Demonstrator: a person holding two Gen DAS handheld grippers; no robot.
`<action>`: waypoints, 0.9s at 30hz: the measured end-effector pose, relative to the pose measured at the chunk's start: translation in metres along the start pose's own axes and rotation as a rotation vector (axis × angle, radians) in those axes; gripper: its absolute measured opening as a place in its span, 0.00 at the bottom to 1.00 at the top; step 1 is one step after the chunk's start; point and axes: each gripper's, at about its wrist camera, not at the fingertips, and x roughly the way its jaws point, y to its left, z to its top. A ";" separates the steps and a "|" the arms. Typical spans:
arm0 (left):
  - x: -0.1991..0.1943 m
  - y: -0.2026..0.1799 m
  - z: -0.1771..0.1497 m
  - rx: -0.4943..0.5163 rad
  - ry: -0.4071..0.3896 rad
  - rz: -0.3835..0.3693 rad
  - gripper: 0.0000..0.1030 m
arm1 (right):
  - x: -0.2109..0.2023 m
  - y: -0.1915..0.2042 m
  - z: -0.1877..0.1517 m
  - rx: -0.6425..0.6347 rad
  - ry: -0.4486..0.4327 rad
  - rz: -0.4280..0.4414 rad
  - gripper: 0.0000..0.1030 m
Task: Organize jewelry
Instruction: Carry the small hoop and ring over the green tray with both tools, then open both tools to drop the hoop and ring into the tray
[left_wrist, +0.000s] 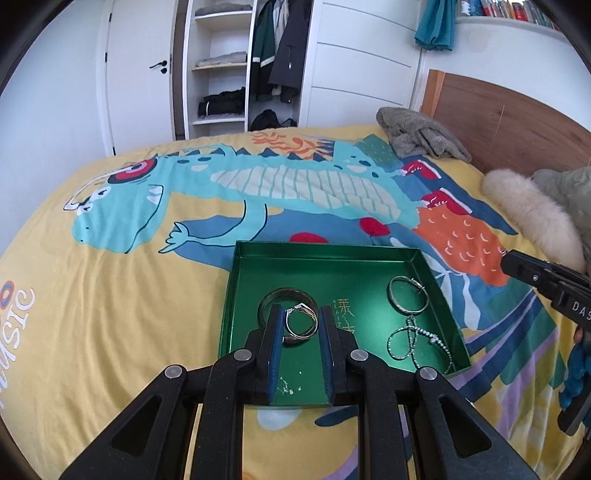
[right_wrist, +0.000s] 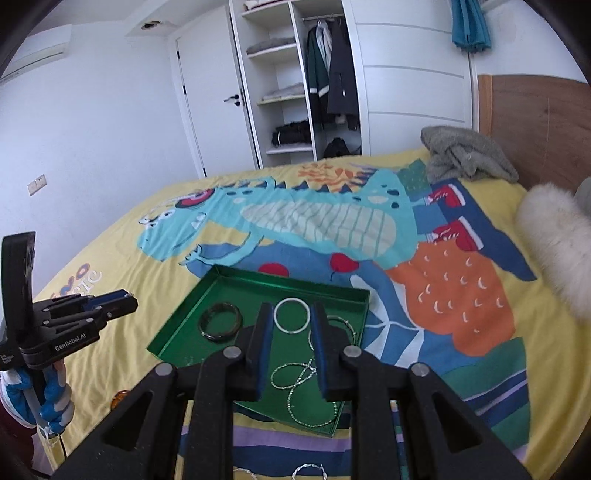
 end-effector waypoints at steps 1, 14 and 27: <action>0.013 0.001 -0.001 -0.001 0.011 0.000 0.18 | 0.017 -0.005 -0.004 0.009 0.020 -0.001 0.18; 0.114 0.003 -0.005 0.025 0.125 0.029 0.18 | 0.155 -0.044 -0.034 0.001 0.261 -0.068 0.18; 0.136 -0.003 -0.020 0.043 0.175 0.048 0.18 | 0.170 -0.035 -0.042 -0.079 0.288 -0.092 0.20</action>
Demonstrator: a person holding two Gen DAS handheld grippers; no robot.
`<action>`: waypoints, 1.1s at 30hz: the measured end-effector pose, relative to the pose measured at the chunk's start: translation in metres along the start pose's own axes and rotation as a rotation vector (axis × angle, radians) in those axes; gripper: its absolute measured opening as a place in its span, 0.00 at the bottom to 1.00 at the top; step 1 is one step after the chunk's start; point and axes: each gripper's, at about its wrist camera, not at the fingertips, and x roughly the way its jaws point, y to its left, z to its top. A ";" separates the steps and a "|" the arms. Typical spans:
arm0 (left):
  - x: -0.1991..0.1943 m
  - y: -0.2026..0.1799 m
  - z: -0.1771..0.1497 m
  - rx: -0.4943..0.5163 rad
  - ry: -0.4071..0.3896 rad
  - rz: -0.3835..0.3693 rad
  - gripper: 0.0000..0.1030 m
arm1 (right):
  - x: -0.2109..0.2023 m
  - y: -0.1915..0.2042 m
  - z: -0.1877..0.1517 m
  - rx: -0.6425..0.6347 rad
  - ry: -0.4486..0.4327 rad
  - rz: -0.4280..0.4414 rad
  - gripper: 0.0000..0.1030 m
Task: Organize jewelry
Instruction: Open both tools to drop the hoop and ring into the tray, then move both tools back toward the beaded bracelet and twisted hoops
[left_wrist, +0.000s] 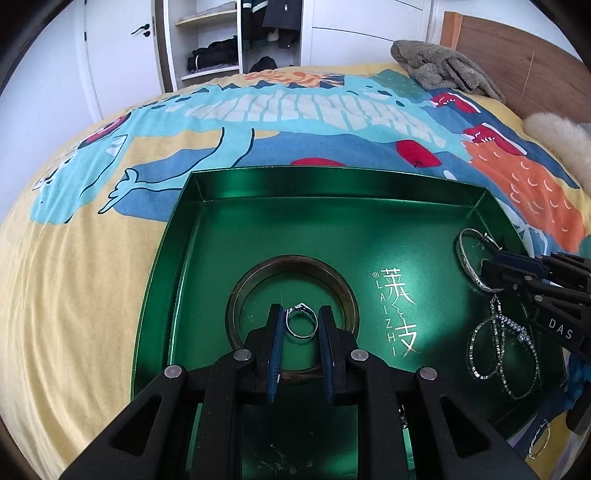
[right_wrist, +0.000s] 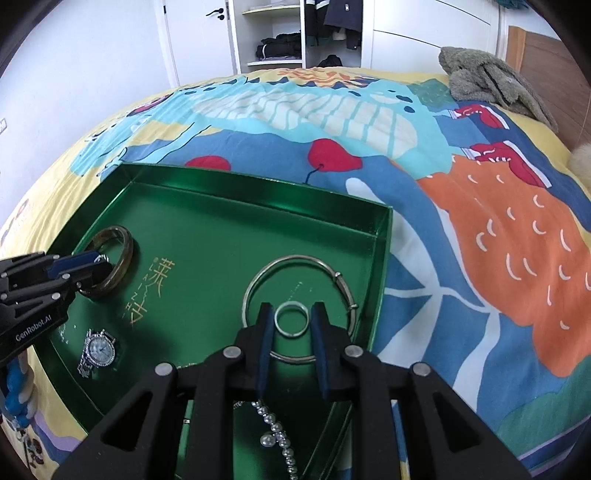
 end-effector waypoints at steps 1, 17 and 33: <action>0.001 0.000 0.001 -0.003 0.001 -0.001 0.18 | 0.001 0.001 0.000 -0.003 0.002 0.003 0.20; -0.057 0.001 0.003 -0.040 -0.059 -0.011 0.34 | -0.062 0.000 -0.014 0.041 -0.095 0.022 0.23; -0.219 -0.011 -0.075 -0.058 -0.164 -0.012 0.40 | -0.233 0.033 -0.094 0.031 -0.215 0.063 0.26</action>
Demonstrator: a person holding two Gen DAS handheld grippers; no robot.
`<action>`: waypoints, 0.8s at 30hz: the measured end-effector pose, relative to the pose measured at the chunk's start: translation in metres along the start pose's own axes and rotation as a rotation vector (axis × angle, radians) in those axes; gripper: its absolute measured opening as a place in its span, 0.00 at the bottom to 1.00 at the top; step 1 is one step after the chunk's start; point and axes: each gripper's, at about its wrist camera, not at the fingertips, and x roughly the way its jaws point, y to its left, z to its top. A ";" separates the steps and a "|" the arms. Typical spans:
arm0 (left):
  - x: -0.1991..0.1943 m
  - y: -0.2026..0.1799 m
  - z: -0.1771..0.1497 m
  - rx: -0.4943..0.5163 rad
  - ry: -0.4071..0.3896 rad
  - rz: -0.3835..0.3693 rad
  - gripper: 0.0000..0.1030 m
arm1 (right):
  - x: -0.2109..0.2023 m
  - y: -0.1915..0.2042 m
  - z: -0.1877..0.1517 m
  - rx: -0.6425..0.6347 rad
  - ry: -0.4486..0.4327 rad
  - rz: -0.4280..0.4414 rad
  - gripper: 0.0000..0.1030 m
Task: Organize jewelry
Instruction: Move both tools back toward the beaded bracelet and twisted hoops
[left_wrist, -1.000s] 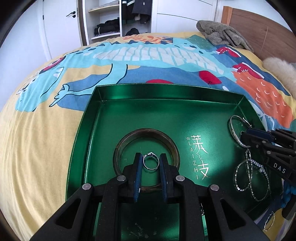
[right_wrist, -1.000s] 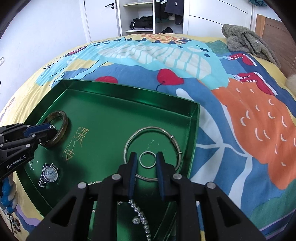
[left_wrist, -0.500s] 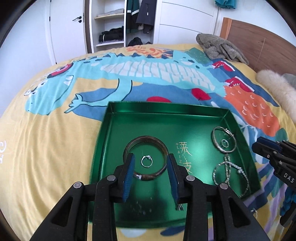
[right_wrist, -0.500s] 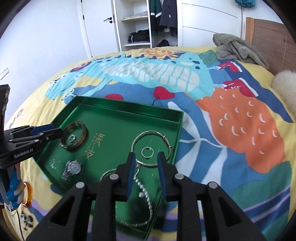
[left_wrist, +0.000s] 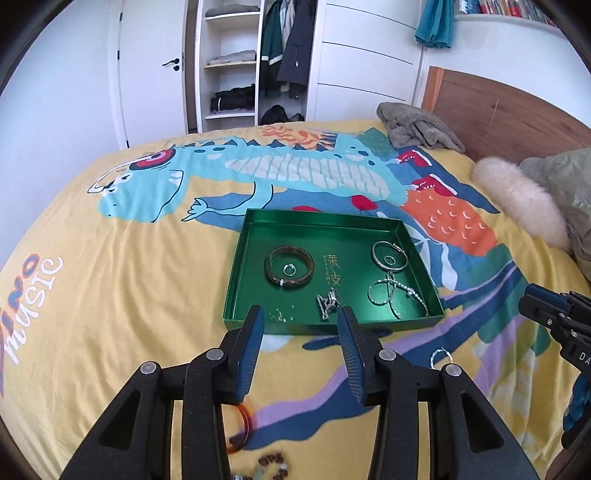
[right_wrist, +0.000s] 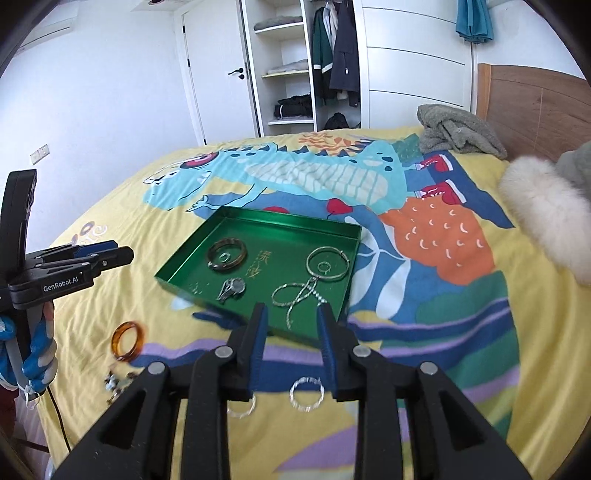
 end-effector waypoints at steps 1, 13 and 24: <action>-0.008 -0.001 -0.006 0.000 -0.003 0.003 0.40 | -0.009 0.002 -0.004 0.000 -0.005 0.001 0.26; -0.092 0.001 -0.074 -0.009 -0.022 0.055 0.43 | -0.095 0.035 -0.062 0.041 -0.048 0.035 0.27; -0.163 0.042 -0.107 -0.032 -0.085 0.096 0.43 | -0.153 0.042 -0.099 0.108 -0.104 0.010 0.27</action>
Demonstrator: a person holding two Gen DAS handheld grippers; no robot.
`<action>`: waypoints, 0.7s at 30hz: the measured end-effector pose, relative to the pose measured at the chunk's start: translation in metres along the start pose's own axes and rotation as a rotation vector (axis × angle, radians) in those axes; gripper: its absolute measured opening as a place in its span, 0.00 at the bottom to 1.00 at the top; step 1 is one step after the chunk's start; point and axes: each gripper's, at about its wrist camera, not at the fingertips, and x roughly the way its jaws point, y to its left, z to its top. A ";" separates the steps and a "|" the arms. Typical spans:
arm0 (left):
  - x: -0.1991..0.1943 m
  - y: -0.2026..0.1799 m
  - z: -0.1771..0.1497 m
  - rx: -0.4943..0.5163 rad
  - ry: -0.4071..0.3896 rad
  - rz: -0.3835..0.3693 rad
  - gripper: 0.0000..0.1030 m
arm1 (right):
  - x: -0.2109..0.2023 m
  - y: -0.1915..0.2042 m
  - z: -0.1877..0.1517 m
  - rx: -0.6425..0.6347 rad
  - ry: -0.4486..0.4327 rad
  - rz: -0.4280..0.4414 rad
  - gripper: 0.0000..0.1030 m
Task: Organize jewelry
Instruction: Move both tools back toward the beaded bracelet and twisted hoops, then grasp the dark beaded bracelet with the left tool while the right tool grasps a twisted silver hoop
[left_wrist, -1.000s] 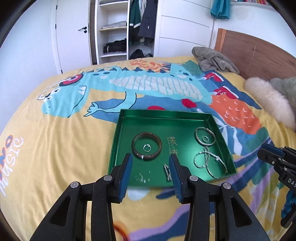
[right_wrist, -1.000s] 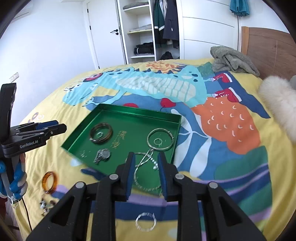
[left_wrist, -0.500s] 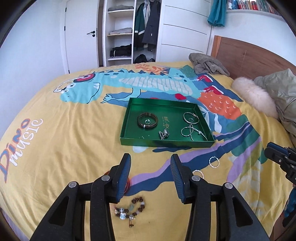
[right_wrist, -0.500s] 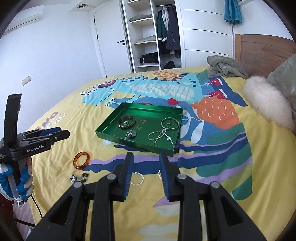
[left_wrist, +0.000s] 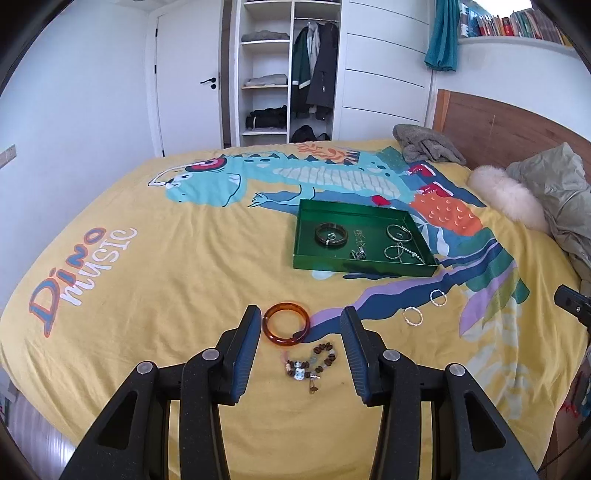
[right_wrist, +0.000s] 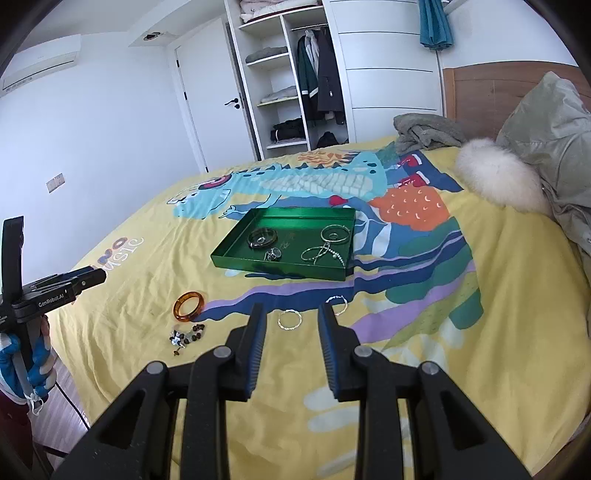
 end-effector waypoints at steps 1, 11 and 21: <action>-0.004 0.006 -0.002 -0.006 -0.003 0.001 0.43 | -0.005 0.001 -0.002 0.007 -0.005 -0.001 0.27; -0.002 0.030 -0.029 -0.013 0.018 0.024 0.43 | -0.009 0.005 -0.015 0.022 0.002 0.010 0.27; 0.040 0.012 -0.054 0.052 0.063 -0.067 0.64 | 0.028 -0.006 -0.030 0.045 0.075 0.021 0.27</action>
